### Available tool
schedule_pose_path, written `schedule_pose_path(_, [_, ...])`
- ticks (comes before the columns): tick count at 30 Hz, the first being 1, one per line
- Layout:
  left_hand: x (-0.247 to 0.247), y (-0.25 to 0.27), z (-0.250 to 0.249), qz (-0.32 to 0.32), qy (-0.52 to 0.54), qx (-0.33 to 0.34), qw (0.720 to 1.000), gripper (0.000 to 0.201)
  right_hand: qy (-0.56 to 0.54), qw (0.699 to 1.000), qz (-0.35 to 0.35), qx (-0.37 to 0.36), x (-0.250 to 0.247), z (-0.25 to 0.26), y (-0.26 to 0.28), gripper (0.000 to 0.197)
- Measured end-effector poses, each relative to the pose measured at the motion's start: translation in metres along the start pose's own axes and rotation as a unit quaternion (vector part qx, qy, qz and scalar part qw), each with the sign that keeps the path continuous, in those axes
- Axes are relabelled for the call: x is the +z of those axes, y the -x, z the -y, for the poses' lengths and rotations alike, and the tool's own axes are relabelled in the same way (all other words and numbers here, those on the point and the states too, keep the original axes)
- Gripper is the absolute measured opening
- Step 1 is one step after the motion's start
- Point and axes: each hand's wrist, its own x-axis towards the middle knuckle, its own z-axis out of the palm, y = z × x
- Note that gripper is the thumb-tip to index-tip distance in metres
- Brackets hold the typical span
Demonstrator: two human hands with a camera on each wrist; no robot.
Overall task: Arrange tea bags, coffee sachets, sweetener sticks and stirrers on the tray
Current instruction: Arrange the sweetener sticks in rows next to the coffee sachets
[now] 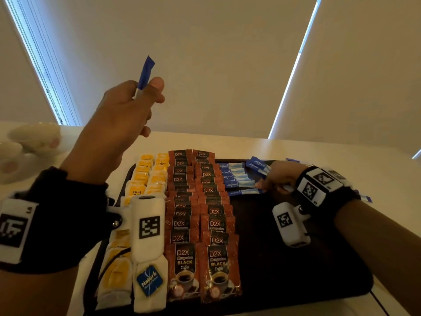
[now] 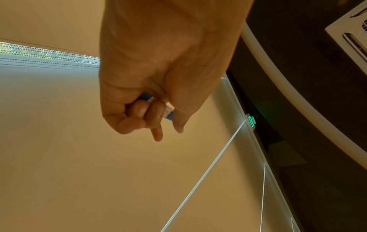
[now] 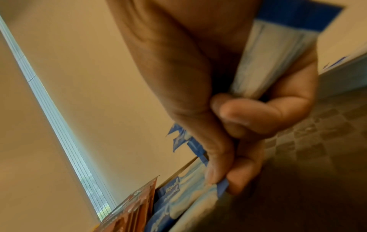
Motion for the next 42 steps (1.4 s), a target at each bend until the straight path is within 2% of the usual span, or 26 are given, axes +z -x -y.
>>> schedule_pose_path(5, [0.001, 0.001, 0.0, 0.012, -0.008, -0.009, 1.0, 0.035, 0.011, 0.999, -0.036, -0.027, -0.001, 0.001, 0.003, 0.025])
schedule_pose_path(14, [0.003, 0.001, 0.001, 0.018, -0.012, -0.012, 1.0, 0.035, -0.003, 0.996, -0.061, -0.064, 0.002, -0.002, 0.009, 0.037])
schedule_pose_path(16, [0.003, 0.001, 0.001, 0.016, -0.015, -0.012, 1.0, 0.036, -0.017, 0.992, -0.071, -0.106, 0.004, -0.002, 0.01, 0.037])
schedule_pose_path(18, [0.003, 0.0, 0.001, 0.016, -0.017, -0.013, 1.0, 0.036, -0.032, 0.977, -0.094, -0.189, 0.007, -0.002, 0.015, 0.028])
schedule_pose_path(20, [0.003, -0.001, 0.001, 0.016, -0.019, -0.015, 1.0, 0.036, 0.003, 0.958, -0.105, -0.268, 0.013, 0.001, 0.024, 0.027])
schedule_pose_path(22, [0.004, 0.0, 0.002, 0.019, -0.023, -0.015, 0.999, 0.037, 0.075, 0.942, -0.106, -0.309, 0.018, 0.005, 0.026, 0.035])
schedule_pose_path(25, [0.003, 0.0, 0.002, 0.019, -0.028, -0.012, 0.999, 0.037, 0.108, 0.936, -0.103, -0.319, 0.02, 0.008, 0.02, 0.041])
schedule_pose_path(34, [0.002, -0.001, 0.003, 0.018, -0.03, -0.01, 0.999, 0.041, 0.074, 0.951, -0.077, -0.289, 0.019, 0.011, 0.009, 0.032])
schedule_pose_path(42, [0.001, -0.001, 0.003, 0.016, -0.033, -0.01, 0.999, 0.042, 0.103, 0.946, -0.096, -0.291, 0.017, 0.017, 0.007, 0.021])
